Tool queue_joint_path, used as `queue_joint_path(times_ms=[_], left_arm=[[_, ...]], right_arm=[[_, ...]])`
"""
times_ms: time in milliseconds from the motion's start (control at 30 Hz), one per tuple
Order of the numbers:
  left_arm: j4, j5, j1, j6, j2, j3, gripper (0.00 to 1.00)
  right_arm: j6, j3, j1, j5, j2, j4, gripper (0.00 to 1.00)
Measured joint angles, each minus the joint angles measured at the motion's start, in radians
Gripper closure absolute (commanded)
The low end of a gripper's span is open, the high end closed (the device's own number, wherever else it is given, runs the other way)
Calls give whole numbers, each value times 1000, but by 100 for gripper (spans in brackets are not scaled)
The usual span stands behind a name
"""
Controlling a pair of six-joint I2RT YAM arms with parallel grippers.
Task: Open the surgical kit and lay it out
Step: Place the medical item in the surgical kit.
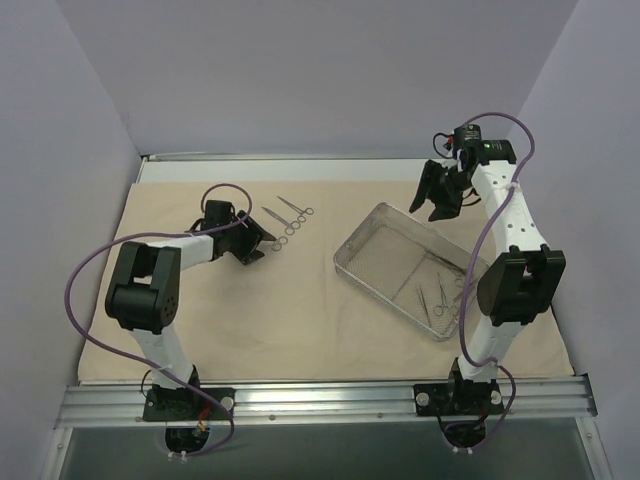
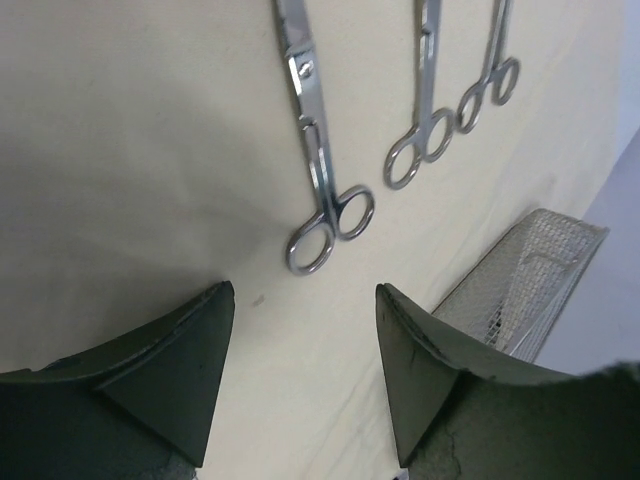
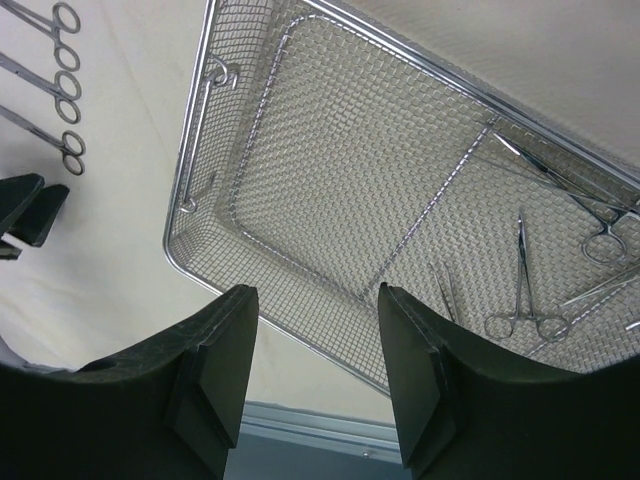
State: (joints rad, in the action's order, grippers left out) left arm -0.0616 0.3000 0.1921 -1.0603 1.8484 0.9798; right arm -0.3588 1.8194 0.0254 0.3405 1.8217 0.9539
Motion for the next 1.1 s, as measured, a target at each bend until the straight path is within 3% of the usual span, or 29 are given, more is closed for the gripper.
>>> queue_joint_path(times_ms=[200, 333, 533, 867, 1100], left_arm=[[280, -13, -6, 138, -108, 21, 32], [401, -10, -8, 322, -257, 56, 34], [401, 86, -10, 504, -313, 171, 36], [425, 181, -11, 608, -296, 203, 36], [429, 208, -25, 629, -264, 217, 36]], right_arm=[[18, -31, -13, -87, -6, 19, 52], [26, -208, -82, -164, -44, 13, 58], [33, -436, -162, -245, -68, -24, 53], [128, -477, -95, -264, -93, -138, 52], [126, -595, -89, -262, -111, -185, 53]])
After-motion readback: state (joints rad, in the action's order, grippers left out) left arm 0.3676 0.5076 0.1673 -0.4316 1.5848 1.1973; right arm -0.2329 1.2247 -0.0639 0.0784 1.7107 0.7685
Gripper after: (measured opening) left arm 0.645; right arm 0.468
